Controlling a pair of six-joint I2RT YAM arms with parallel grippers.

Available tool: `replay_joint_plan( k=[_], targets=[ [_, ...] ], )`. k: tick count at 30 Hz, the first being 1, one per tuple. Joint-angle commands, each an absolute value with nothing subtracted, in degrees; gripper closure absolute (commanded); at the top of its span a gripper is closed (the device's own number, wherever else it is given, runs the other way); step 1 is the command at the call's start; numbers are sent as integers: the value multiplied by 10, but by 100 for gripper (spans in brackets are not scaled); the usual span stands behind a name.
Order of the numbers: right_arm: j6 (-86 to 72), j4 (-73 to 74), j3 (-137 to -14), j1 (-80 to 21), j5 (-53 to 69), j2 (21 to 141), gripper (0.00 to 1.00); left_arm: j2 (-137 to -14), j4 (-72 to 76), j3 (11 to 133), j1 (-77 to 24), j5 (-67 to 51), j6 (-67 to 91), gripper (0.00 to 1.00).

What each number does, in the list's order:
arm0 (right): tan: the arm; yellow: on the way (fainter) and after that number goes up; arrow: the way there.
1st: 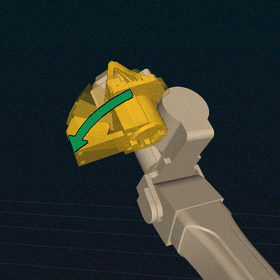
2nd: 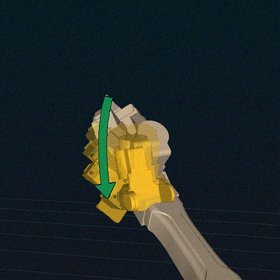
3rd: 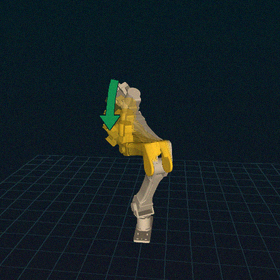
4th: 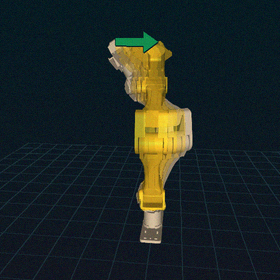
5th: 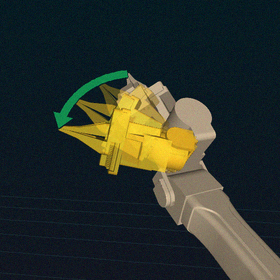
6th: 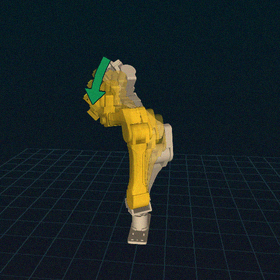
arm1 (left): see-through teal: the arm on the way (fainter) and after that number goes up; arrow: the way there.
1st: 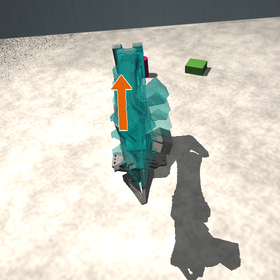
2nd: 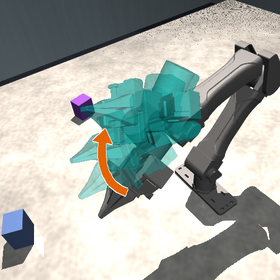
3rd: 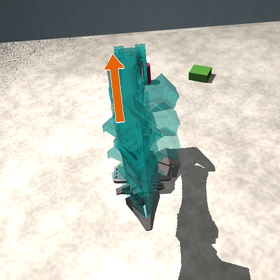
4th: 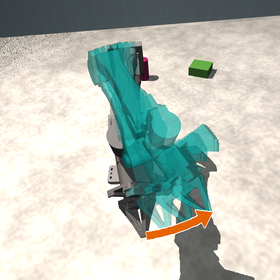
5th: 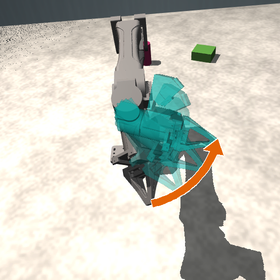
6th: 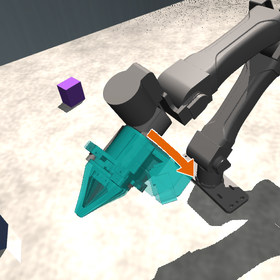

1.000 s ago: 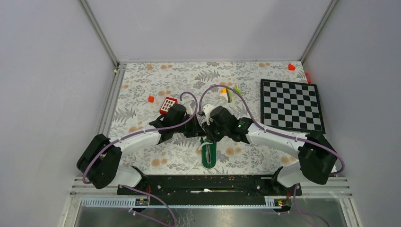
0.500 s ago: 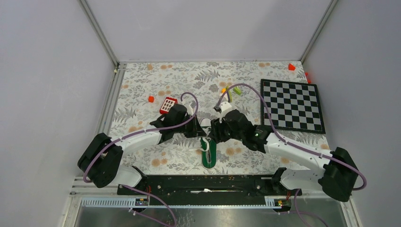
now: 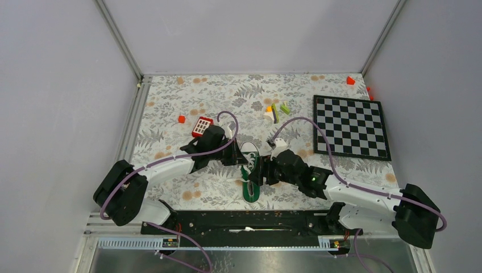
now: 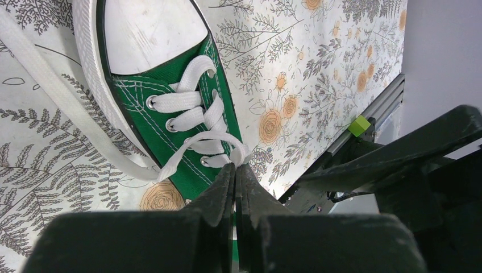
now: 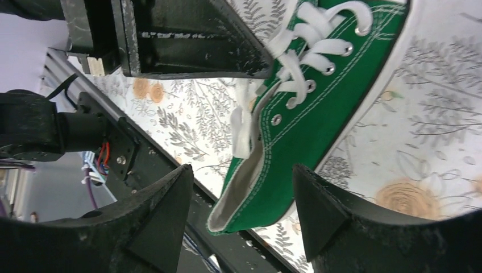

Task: Tie the shoes
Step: Cross the shoelace with the shoelace.

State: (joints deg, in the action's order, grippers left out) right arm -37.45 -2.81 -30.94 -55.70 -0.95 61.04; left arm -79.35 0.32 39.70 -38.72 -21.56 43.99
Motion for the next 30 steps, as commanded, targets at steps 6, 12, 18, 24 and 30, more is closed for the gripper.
replay_joint_plan(
  k=[6, 12, 18, 24, 30],
  targets=[
    [-452, -156, -281, -579, -20, 654, 35, -788, 21, 411, -385, -207, 436, 100],
    [-460, -183, -286, -588, -7, 701, 46, -787, 21, 413, -385, -207, 435, 100],
    [-463, -179, -280, -589, -24, 706, 70, -787, 21, 414, -385, -207, 434, 100],
    [-409, -78, -305, -589, -62, 652, 100, -789, 21, 415, -384, -208, 433, 100],
    [-259, 109, -400, -571, -106, 595, 100, -791, 21, 417, -385, -211, 431, 100]
  ],
)
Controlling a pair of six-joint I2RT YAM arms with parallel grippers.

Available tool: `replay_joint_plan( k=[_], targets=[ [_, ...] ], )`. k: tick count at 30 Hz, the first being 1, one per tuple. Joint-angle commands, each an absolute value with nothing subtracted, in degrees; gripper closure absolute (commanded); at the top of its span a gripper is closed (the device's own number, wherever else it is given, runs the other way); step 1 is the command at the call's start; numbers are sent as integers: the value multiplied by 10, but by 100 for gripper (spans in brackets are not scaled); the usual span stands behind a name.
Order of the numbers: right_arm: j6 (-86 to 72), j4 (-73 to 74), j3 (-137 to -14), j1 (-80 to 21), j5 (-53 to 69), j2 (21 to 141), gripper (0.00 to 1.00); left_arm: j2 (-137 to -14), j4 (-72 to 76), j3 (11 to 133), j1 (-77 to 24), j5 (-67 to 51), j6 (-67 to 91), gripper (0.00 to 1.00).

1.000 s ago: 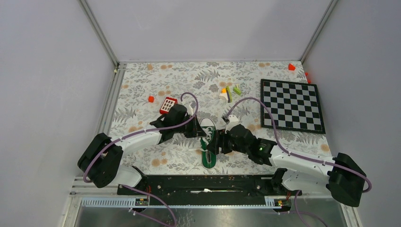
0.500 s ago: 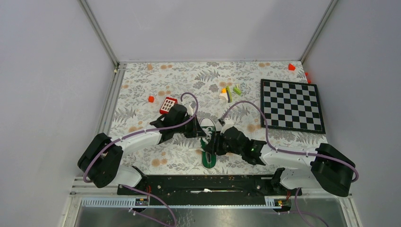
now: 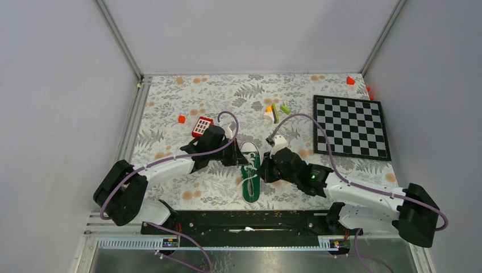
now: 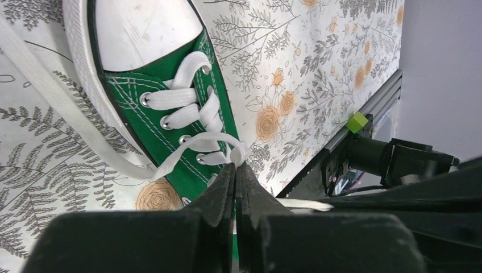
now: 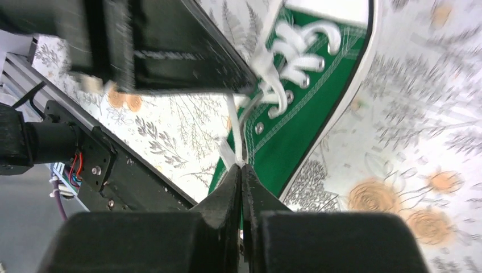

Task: Tie the shoes
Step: Cross the shoelace with the shoelace.

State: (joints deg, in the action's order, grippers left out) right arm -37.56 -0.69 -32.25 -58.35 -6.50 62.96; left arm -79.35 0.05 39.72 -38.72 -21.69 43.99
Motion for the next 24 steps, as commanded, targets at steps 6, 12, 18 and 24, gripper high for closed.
replay_joint_plan(
  k=[6, 12, 18, 24],
  targets=[
    [-104, 166, -484, -558, -41, 643, 100, -795, 24, 416, -385, -216, 431, 100],
    [30, 152, -522, -558, -87, 701, 100, -795, 24, 414, -385, -217, 430, 100],
    [69, 52, -488, -558, -161, 722, 99, -797, 25, 414, -385, -221, 429, 100],
    [-10, 22, -487, -553, -138, 758, 60, -805, 37, 411, -385, -229, 438, 100]
  ],
)
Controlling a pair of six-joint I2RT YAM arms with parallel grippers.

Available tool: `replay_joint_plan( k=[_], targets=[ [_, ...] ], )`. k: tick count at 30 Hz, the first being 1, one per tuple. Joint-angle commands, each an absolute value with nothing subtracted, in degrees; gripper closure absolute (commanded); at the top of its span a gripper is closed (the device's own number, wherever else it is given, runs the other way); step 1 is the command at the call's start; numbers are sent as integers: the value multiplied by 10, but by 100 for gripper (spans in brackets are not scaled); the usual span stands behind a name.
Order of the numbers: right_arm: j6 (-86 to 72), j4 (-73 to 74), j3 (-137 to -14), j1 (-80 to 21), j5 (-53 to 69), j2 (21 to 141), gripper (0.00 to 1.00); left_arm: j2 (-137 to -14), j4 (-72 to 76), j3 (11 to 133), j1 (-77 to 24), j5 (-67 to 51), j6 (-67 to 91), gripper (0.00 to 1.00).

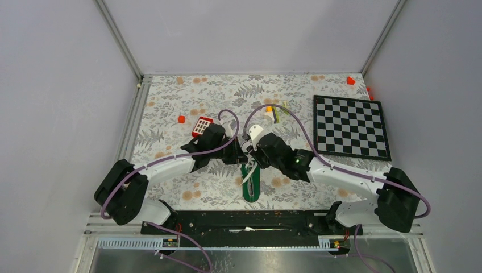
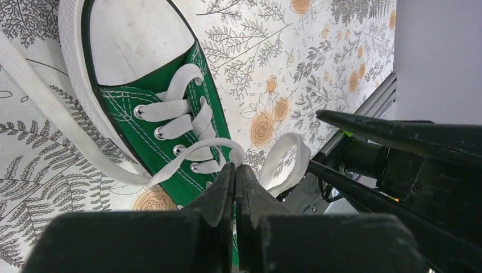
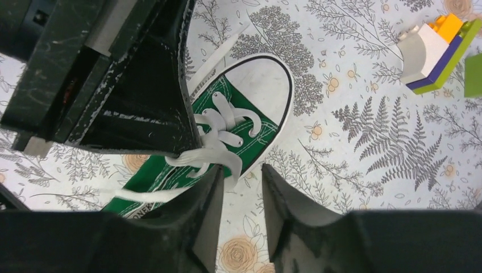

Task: Tie the shoes
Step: Cross the shoelace with the shoelace.

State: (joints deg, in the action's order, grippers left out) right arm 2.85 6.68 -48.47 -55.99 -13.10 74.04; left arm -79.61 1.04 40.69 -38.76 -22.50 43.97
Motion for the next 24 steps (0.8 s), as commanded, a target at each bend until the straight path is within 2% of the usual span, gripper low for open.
replay_joint_plan(
  k=[1, 2, 6, 8, 15, 21, 24],
  targets=[
    [-36, 25, -485, -551, -136, 759, 55, -806, 38, 413, -385, -230, 438, 100],
    [-59, 28, -482, -548, -131, 757, 52, -806, 38, 413, -385, -231, 438, 100],
    [-173, 30, -456, -534, -121, 724, 47, -801, 36, 413, -385, -229, 436, 100],
    [-215, 25, -432, -529, -115, 692, 40, -800, 33, 414, -385, -229, 434, 100],
    [-306, 23, -371, -519, -112, 605, 28, -802, 29, 414, -385, -229, 433, 100],
    [-362, 16, -323, -517, -98, 558, 26, -804, 30, 414, -385, -229, 432, 100],
    [-427, -39, -283, -517, -70, 547, 29, -806, 30, 415, -385, -229, 433, 100]
  ],
)
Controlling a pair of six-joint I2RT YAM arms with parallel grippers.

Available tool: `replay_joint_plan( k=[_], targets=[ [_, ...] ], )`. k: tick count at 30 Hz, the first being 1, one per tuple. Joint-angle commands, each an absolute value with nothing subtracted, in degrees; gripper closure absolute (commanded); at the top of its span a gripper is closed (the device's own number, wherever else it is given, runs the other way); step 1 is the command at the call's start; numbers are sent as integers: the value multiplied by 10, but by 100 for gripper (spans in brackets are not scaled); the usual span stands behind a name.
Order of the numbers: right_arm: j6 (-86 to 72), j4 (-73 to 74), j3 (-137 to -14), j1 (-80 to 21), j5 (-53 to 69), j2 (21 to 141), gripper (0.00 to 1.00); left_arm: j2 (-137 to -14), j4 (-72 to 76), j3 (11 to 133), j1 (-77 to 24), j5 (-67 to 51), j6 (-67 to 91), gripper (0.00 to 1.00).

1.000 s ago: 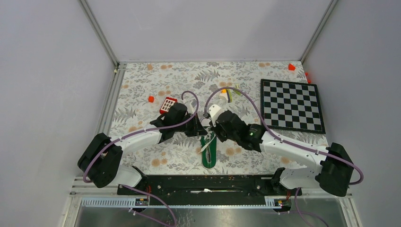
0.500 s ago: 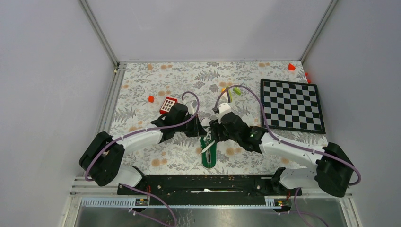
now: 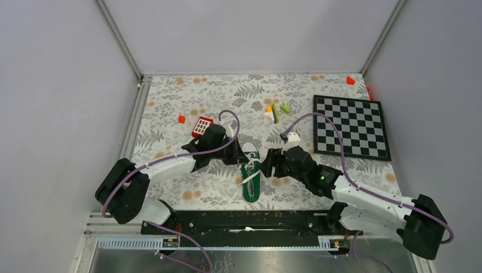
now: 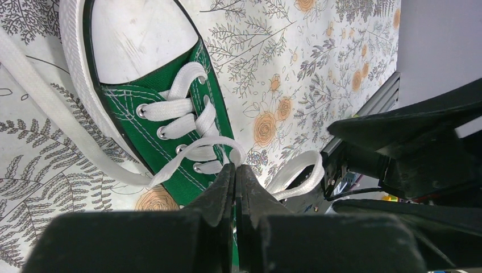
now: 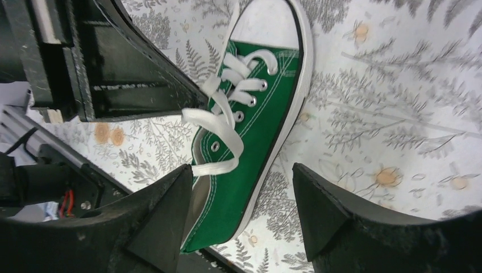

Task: Tie the shoes
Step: Cross the shoelace with the shoelace.

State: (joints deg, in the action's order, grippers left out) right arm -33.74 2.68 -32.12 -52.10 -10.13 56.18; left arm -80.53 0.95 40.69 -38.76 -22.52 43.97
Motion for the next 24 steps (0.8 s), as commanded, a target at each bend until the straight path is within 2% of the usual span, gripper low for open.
replay_joint_plan(
  k=[1, 8, 13, 17, 18, 20, 21, 24],
  targets=[
    [-448, -69, -259, -517, -55, 547, 29, -806, 30, 415, -385, -229, 433, 100],
    [-532, -243, -195, -521, 21, 620, 36, -806, 30, 415, -385, -229, 432, 100],
    [-538, -284, -194, -522, 14, 652, 48, -801, 25, 415, -385, -225, 430, 100],
    [-525, -272, -200, -522, -5, 650, 64, -802, 26, 417, -385, -225, 430, 100],
    [-519, -264, -203, -522, -13, 647, 73, -803, 26, 417, -385, -225, 430, 100],
    [-503, -236, -212, -521, -25, 635, 97, -806, 29, 417, -385, -227, 431, 100],
    [-489, -212, -219, -521, -31, 625, 100, -807, 30, 417, -385, -227, 431, 100],
    [-417, -101, -263, -516, -49, 588, 100, -807, 30, 417, -385, -227, 432, 100]
  ],
)
